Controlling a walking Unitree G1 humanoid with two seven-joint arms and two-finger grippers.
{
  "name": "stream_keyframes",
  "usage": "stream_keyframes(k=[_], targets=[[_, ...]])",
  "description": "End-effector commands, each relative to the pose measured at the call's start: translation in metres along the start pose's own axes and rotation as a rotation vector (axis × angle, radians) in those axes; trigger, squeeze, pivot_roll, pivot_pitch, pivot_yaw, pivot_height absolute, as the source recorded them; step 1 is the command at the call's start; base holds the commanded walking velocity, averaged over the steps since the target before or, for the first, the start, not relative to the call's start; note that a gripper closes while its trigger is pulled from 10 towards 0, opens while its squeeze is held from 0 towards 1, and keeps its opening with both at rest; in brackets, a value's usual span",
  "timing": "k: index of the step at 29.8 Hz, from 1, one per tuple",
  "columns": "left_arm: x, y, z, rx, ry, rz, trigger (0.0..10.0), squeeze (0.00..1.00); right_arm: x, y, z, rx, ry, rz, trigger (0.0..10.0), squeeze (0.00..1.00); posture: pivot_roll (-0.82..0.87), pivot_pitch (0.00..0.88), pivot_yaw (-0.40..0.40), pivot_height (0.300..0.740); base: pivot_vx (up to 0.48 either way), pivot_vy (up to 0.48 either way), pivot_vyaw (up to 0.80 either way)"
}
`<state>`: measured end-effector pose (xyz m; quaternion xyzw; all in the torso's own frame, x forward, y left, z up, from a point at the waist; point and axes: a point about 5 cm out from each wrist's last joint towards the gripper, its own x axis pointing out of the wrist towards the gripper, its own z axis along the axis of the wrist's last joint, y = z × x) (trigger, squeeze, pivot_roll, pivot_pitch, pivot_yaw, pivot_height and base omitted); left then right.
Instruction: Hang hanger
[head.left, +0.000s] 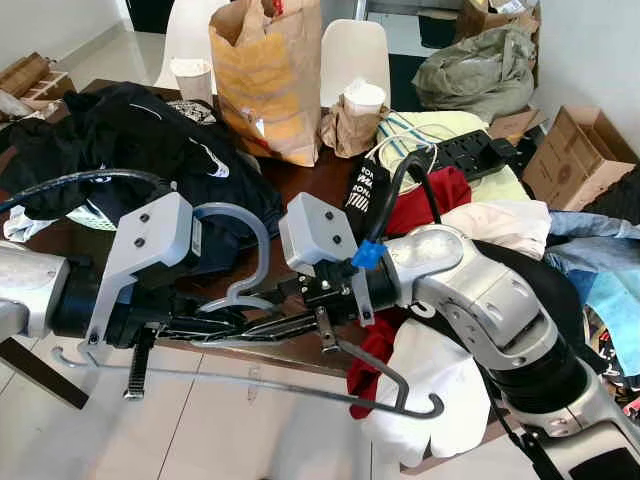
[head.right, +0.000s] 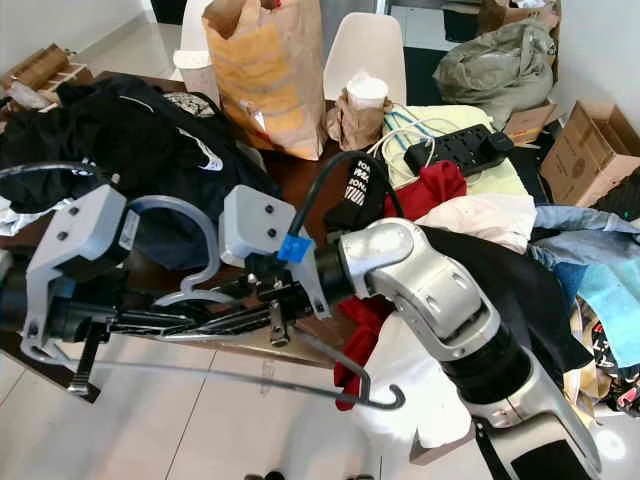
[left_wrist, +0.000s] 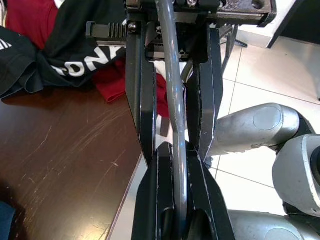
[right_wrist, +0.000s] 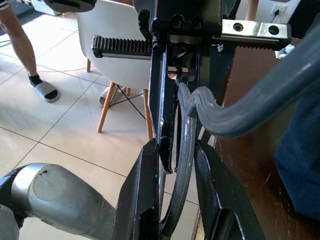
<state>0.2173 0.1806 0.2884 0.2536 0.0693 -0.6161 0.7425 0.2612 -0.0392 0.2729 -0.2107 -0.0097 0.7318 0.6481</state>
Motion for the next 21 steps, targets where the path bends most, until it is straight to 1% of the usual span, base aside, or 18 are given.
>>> stream_keyframes(k=[1, 8, 9, 11, 12, 13, 15, 18, 20, 21], targets=[[0.0038, -0.0062, 0.0079, 0.064, -0.003, -0.059, 10.0, 0.0, -0.0009, -0.0034, -0.0061, 0.024, 0.039, -0.044, 0.0, 0.0, 0.0, 0.161, -0.011, 0.74, 0.0, 0.0, 0.0], [0.004, -0.0062, 0.0057, 0.056, 0.004, -0.05, 10.0, 0.0, -0.0015, -0.0057, -0.0056, 0.026, 0.04, -0.072, 0.0, 0.0, 0.0, 0.162, -0.013, 0.74, 0.0, 0.0, 0.0], [0.0043, -0.0066, 0.0049, 0.02, -0.009, -0.055, 10.0, 0.0, -0.0017, -0.0069, -0.005, 0.024, 0.035, -0.083, 0.0, 0.0, 0.0, 0.163, -0.015, 0.74, 0.0, 0.0, 0.0], [0.0043, -0.0066, 0.0049, 0.02, -0.009, -0.055, 10.0, 0.0, -0.0017, -0.0069, -0.005, 0.024, 0.035, -0.083, 0.0, 0.0, 0.0, 0.163, -0.015, 0.74, 0.0, 0.0, 0.0], [0.0043, -0.0062, 0.0052, -0.011, -0.027, -0.055, 10.0, 0.53, -0.0022, -0.0081, -0.0044, 0.022, 0.032, -0.092, 0.0, 0.0, 0.0, 0.163, -0.017, 0.74, 0.0, 0.0, 0.0], [0.0027, -0.0071, 0.0057, -0.036, -0.04, -0.069, 10.0, 1.0, -0.0035, -0.0094, -0.0029, 0.011, 0.02, -0.097, 0.0, 0.0, 0.0, 0.164, -0.018, 0.74, 0.0, 0.0, 0.0], [0.0027, -0.0071, 0.0057, -0.036, -0.04, -0.069, 10.0, 1.0, -0.0035, -0.0094, -0.0029, 0.011, 0.02, -0.097, 0.0, 0.0, 0.0, 0.164, -0.018, 0.74, 0.0, 0.0, 0.0], [-0.003, -0.0104, 0.0066, -0.053, -0.042, -0.111, 10.0, 1.0, -0.0071, -0.0096, 0.0006, -0.022, -0.016, -0.078, 0.0, 0.0, 0.0, 0.166, -0.021, 0.74, 0.0, 0.0, 0.0], [-0.003, -0.0104, 0.0066, -0.053, -0.042, -0.111, 10.0, 1.0, -0.0071, -0.0096, 0.0006, -0.022, -0.016, -0.078, 0.0, 0.0, 0.0, 0.166, -0.021, 0.74, 0.0, 0.0, 0.0], [-0.0054, -0.0116, 0.0067, -0.054, -0.034, -0.125, 10.0, 1.0, -0.0083, -0.0081, 0.0011, -0.033, -0.024, -0.06, 0.0, 0.0, 0.0, 0.168, -0.022, 0.74, 0.0, 0.0, 0.0]])
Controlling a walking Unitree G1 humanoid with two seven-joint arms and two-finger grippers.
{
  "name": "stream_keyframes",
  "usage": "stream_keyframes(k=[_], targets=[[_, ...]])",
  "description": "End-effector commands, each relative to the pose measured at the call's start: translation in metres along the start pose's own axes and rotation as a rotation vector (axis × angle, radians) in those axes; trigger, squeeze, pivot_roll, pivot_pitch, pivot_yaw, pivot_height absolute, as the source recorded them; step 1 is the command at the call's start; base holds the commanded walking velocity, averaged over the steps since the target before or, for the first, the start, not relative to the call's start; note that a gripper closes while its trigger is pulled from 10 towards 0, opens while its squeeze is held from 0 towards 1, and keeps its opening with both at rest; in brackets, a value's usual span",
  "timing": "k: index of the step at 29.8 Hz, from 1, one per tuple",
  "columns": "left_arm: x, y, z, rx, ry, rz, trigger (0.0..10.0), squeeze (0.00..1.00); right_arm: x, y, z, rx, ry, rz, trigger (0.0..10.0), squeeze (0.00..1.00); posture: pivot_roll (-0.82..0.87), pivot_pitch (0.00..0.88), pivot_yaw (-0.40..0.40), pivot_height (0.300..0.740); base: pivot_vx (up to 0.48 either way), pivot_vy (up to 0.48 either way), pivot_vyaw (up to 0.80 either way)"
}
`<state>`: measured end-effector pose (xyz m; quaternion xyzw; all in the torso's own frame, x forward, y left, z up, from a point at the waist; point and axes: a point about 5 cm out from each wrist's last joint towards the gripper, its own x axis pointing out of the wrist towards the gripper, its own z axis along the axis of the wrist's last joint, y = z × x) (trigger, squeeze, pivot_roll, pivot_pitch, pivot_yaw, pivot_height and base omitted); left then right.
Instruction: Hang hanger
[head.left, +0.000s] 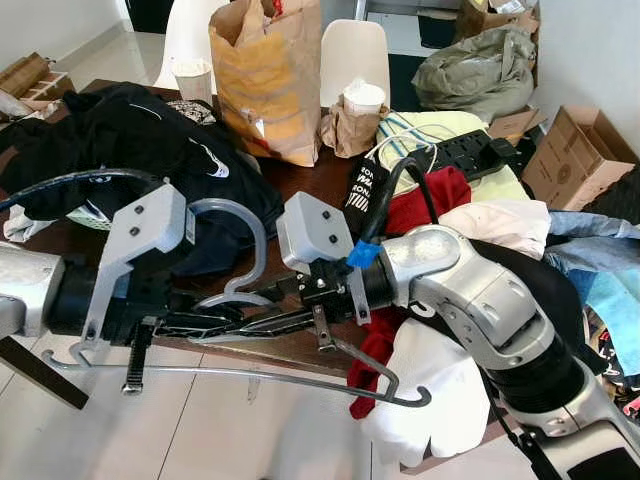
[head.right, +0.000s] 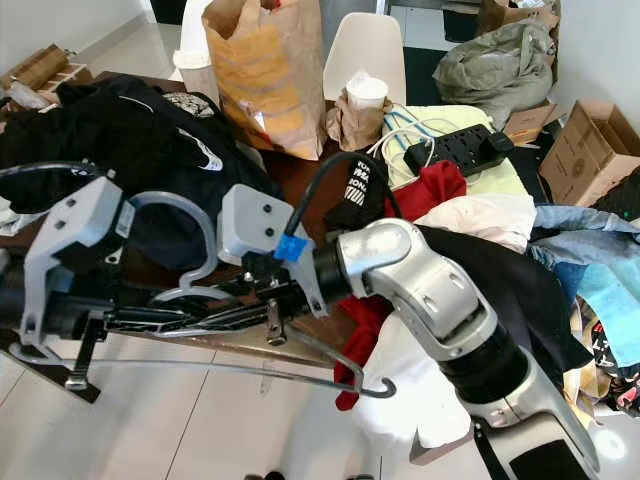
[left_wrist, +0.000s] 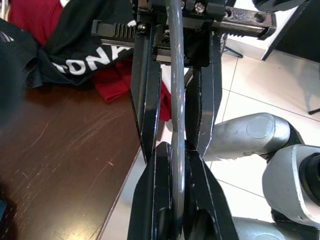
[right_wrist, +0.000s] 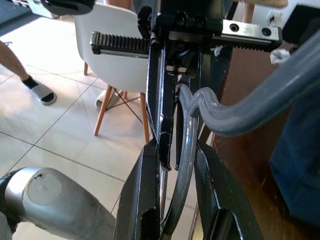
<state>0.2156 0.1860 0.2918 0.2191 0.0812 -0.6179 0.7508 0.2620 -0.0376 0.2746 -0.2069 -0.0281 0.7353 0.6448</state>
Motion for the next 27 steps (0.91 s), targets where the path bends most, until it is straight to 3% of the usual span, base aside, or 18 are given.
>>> stream_keyframes(k=[1, 11, 12, 16, 17, 19, 20, 23, 24, 26, 27], targets=[[0.0, -0.013, 0.005, 0.012, 0.003, -0.132, 10.0, 1.0, -0.01, -0.005, 0.0, -0.019, 0.001, -0.047, 0.0, 0.0, 0.0, 0.168, -0.021, 0.74, 0.0, 0.0, 0.0], [0.002, -0.017, 0.006, 0.027, 0.006, -0.173, 10.0, 1.0, -0.011, 0.0, 0.003, -0.034, -0.045, 0.006, 0.0, 0.0, 0.0, 0.168, -0.019, 0.74, 0.0, 0.0, 0.0], [0.004, -0.017, 0.004, 0.036, 0.022, -0.168, 10.0, 0.0, -0.011, 0.0, 0.004, -0.036, -0.048, 0.006, 0.0, 0.0, 0.0, 0.168, -0.019, 0.74, 0.0, 0.0, 0.0], [0.007, -0.016, 0.002, 0.044, 0.032, -0.152, 10.0, 0.0, -0.012, 0.0, 0.004, -0.042, -0.048, 0.003, 0.0, 0.0, -0.01, 0.169, -0.016, 0.74, 0.0, 0.0, 0.0], [0.007, -0.015, 0.003, 0.033, 0.018, -0.148, 10.0, 0.0, -0.012, -0.001, 0.004, -0.044, -0.046, -0.006, 6.9, 0.0, -0.01, 0.169, -0.016, 0.74, 0.0, 0.0, 0.0], [0.007, -0.015, 0.003, 0.033, 0.018, -0.148, 10.0, 0.0, -0.012, -0.001, 0.004, -0.044, -0.046, -0.006, 6.9, 0.0, -0.01, 0.169, -0.016, 0.74, 0.0, 0.0, 0.0], [0.008, -0.014, 0.003, 0.04, 0.012, -0.142, 10.0, 0.0, -0.013, -0.002, 0.003, -0.042, -0.043, -0.011, 10.0, 0.0, -0.02, 0.168, -0.015, 0.74, 0.0, 0.0, 0.0], [0.009, -0.013, 0.003, 0.041, 0.008, -0.141, 10.0, 0.0, -0.014, -0.003, 0.001, -0.042, -0.034, -0.025, 10.0, 0.0, -0.02, 0.162, -0.014, 0.74, 0.0, 0.0, 0.0], [0.008, -0.014, 0.004, 0.036, 0.005, -0.149, 3.3, 0.0, -0.014, -0.003, 0.001, -0.044, -0.032, -0.028, 10.0, 0.0, -0.02, 0.16, -0.014, 0.74, 0.0, 0.0, 0.0], [0.008, -0.014, 0.004, 0.036, 0.005, -0.149, 3.3, 0.0, -0.014, -0.003, 0.001, -0.044, -0.032, -0.028, 10.0, 0.0, -0.02, 0.16, -0.014, 0.74, 0.0, 0.0, 0.0], [0.008, -0.015, 0.004, 0.036, 0.005, -0.159, 0.0, 0.0, -0.015, -0.003, 0.001, -0.046, -0.032, -0.03, 10.0, 0.0, -0.02, 0.16, -0.014, 0.74, 0.0, 0.0, 0.0]])
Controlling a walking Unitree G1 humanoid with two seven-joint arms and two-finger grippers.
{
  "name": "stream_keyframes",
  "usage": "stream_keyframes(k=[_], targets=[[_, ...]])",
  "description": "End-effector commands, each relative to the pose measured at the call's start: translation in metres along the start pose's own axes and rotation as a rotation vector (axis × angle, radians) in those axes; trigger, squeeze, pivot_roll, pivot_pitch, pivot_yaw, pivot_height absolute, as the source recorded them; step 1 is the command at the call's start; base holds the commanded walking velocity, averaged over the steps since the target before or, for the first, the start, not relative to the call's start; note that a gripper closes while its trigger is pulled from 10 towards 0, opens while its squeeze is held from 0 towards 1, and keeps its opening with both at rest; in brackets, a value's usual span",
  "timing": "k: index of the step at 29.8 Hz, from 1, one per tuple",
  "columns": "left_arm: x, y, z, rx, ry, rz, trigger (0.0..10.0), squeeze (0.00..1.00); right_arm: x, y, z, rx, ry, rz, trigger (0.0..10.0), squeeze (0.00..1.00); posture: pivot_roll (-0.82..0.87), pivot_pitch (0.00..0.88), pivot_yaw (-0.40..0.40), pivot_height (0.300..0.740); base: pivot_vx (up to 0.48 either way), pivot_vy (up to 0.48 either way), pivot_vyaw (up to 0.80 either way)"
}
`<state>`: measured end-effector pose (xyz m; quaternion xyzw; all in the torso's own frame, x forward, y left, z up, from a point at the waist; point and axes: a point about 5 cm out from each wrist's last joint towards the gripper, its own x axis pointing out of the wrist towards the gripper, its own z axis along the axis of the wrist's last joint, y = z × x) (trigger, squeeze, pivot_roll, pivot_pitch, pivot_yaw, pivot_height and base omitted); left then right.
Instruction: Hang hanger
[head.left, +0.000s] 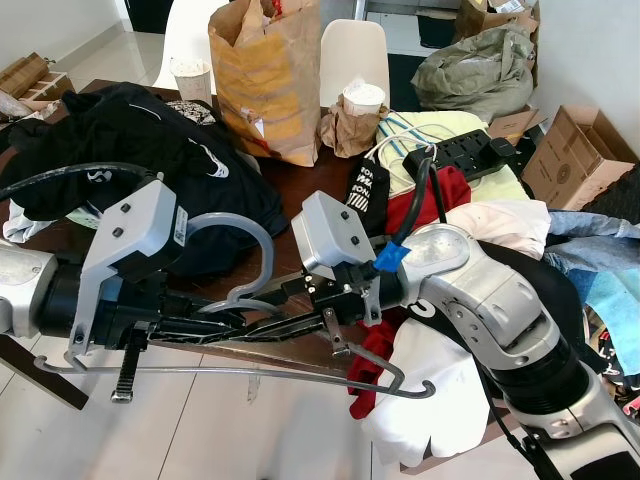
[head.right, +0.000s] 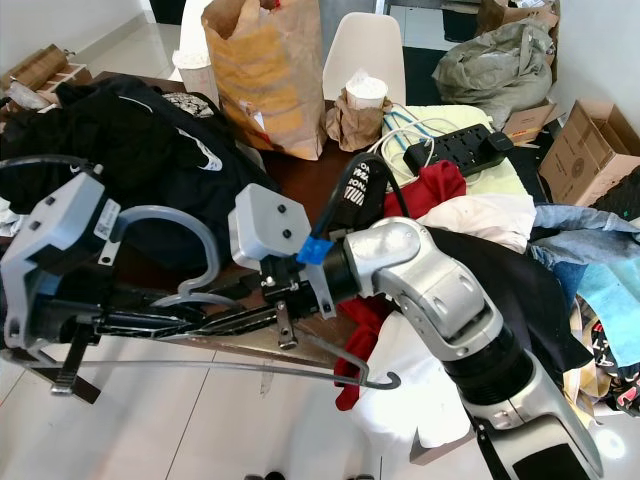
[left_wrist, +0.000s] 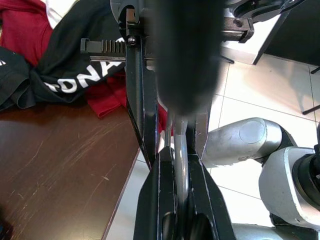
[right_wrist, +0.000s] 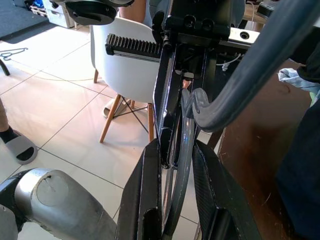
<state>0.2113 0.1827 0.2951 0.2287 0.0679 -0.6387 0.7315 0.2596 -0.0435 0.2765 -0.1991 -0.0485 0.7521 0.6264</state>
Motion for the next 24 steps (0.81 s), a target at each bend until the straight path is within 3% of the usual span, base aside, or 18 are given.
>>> stream_keyframes(k=[1, 5, 6, 9, 10, 15, 24], targets=[[0.008, -0.01, -0.001, -0.013, 0.011, -0.112, 0.0, 0.0, -0.009, -0.006, 0.0, -0.024, 0.014, -0.07, 10.0, 0.0, -0.02, 0.159, -0.015, 0.74, 0.0, 0.0, 0.0], [0.008, -0.012, 0.0, 0.001, 0.015, -0.124, 0.0, 0.0, -0.009, -0.007, 0.002, -0.027, 0.01, -0.071, 10.0, 0.0, -0.02, 0.163, -0.015, 0.74, 0.0, 0.0, 0.0], [0.008, -0.01, 0.0, 0.01, 0.018, -0.104, 10.0, 0.0, -0.009, -0.007, 0.003, -0.026, 0.004, -0.071, 10.0, 0.0, -0.02, 0.159, -0.019, 0.74, 0.0, 0.0, 0.0], [0.008, -0.009, 0.0, 0.016, 0.021, -0.09, 10.0, 0.0, -0.009, -0.007, 0.003, -0.023, 0.0, -0.071, 10.0, 0.0, -0.02, 0.159, -0.019, 0.74, 0.0, 0.0, 0.0], [0.008, -0.008, 0.0, 0.018, 0.02, -0.078, 10.0, 0.0, -0.01, -0.007, 0.003, -0.016, -0.004, -0.067, 10.0, 1.0, -0.02, 0.162, -0.02, 0.74, 0.0, 0.0, 0.0], [0.005, -0.007, -0.001, 0.025, 0.034, -0.064, 10.0, 0.0, -0.018, -0.002, 0.002, -0.001, 0.001, -0.008, 10.0, 1.0, -0.02, 0.165, -0.021, 0.74, 0.0, 0.0, 0.0], [-0.001, -0.005, 0.0, 0.035, 0.051, -0.039, 10.0, 0.0, -0.037, -0.001, -0.013, -0.033, 0.158, 0.003, 10.0, 1.0, -0.01, 0.169, -0.023, 0.74, 0.0, 0.0, 0.0]])
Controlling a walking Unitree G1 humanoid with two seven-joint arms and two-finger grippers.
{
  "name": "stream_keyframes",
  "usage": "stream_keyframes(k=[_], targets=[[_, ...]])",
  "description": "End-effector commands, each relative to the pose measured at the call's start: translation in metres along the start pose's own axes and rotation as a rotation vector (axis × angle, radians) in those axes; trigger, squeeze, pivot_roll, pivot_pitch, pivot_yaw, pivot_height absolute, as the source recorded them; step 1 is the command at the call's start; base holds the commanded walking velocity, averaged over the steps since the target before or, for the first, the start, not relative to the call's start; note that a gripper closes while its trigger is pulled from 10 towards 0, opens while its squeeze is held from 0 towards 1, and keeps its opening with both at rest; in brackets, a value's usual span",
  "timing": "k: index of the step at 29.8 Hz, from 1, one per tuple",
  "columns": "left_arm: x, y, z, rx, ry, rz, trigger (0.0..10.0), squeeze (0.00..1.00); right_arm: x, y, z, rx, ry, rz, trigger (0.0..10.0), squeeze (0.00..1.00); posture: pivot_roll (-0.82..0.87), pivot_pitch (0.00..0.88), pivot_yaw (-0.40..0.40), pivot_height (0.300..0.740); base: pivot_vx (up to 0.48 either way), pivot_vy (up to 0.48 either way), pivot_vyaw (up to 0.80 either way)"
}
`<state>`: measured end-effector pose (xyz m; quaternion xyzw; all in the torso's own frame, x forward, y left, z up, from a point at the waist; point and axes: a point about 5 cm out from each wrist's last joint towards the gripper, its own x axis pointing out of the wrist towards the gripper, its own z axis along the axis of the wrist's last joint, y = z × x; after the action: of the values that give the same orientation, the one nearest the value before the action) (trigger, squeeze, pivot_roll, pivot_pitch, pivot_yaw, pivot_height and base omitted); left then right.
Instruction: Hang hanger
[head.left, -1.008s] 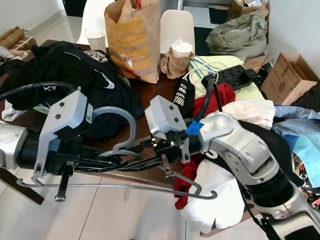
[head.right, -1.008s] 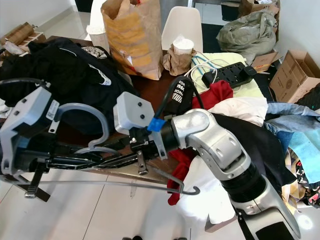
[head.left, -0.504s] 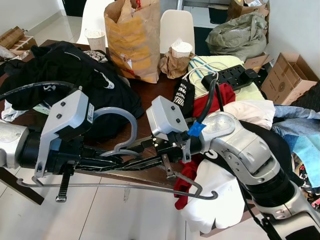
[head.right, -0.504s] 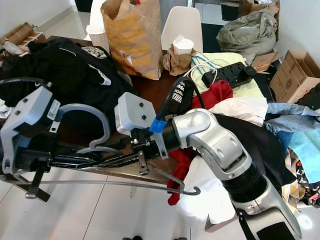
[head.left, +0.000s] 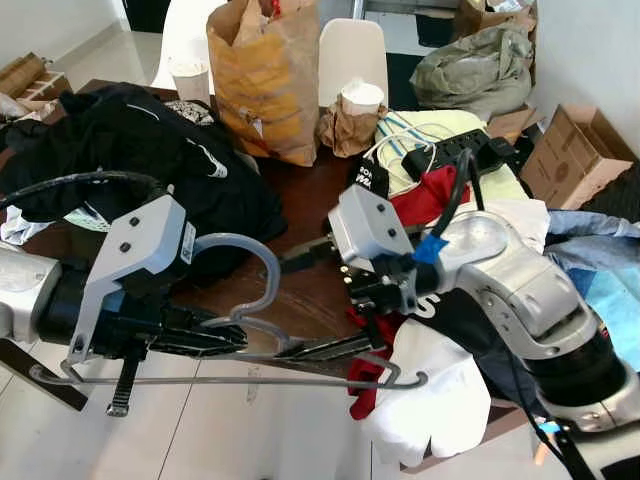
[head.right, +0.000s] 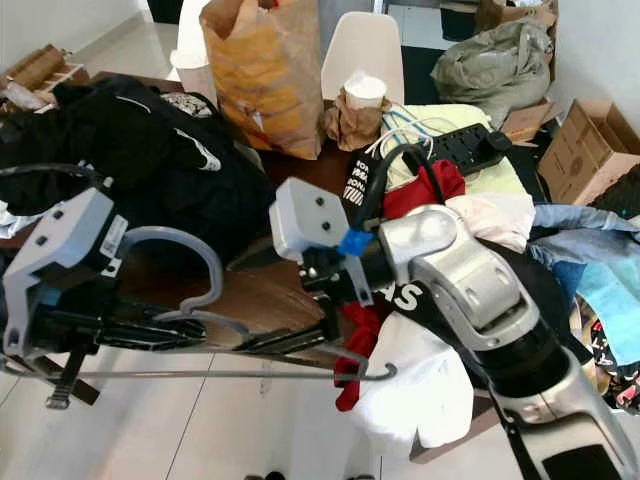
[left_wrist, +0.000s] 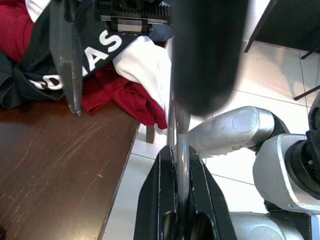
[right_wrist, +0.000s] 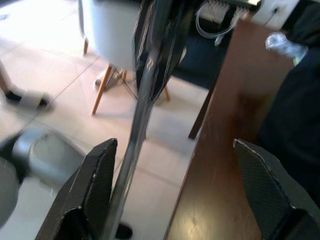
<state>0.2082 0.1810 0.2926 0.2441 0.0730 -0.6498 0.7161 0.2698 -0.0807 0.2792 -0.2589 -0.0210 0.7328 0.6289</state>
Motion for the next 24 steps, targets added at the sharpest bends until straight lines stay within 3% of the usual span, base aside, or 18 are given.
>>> stream_keyframes(k=[1, 2, 3, 8, 13, 14, 15, 16, 24], targets=[[-0.004, -0.002, 0.001, 0.011, 0.032, -0.001, 10.0, 0.0, -0.008, 0.006, -0.011, 0.012, 0.075, 0.055, 10.0, 0.16, -0.01, 0.17, -0.022, 0.74, 0.0, 0.0, 0.0], [-0.004, -0.002, 0.001, 0.011, 0.032, -0.001, 10.0, 0.0, -0.008, 0.006, -0.011, 0.012, 0.075, 0.055, 10.0, 0.16, -0.01, 0.17, -0.022, 0.74, 0.0, 0.0, 0.0], [-0.005, -0.002, 0.0, 0.011, 0.036, 0.0, 10.0, 0.0, -0.015, 0.011, -0.014, 0.029, 0.107, 0.099, 10.0, 0.0, -0.01, 0.17, -0.022, 0.74, 0.0, 0.0, 0.0], [-0.006, -0.001, -0.002, 0.014, 0.049, 0.016, 10.0, 0.0, -0.019, 0.017, -0.016, 0.047, 0.148, 0.142, 10.0, 0.0, -0.01, 0.17, -0.024, 0.74, 0.0, 0.0, 0.0], [-0.005, 0.001, -0.002, 0.02, 0.053, 0.033, 10.0, 0.0, -0.013, 0.015, -0.019, 0.052, 0.181, 0.104, 10.0, 0.0, -0.01, 0.169, -0.022, 0.74, 0.0, 0.0, 0.0], [-0.005, 0.002, -0.003, 0.022, 0.061, 0.037, 10.0, 0.0, -0.012, 0.014, -0.02, 0.058, 0.186, 0.094, 2.3, 0.0, -0.01, 0.171, -0.021, 0.74, 0.0, 0.0, 0.0], [-0.005, 0.002, -0.003, 0.022, 0.061, 0.037, 10.0, 0.0, -0.012, 0.014, -0.02, 0.058, 0.186, 0.094, 2.3, 0.0, -0.01, 0.171, -0.021, 0.74, 0.0, 0.0, 0.0], [-0.006, 0.002, -0.003, 0.024, 0.066, 0.039, 10.0, 0.0, -0.011, 0.014, -0.02, 0.062, 0.188, 0.089, 0.0, 0.0, -0.01, 0.171, -0.021, 0.74, 0.0, 0.0, 0.0], [-0.006, 0.005, -0.004, 0.031, 0.07, 0.062, 10.0, 0.0, -0.009, 0.016, -0.019, 0.074, 0.164, 0.112, 0.0, 0.0, -0.02, 0.171, -0.024, 0.74, 0.0, 0.0, 0.0]])
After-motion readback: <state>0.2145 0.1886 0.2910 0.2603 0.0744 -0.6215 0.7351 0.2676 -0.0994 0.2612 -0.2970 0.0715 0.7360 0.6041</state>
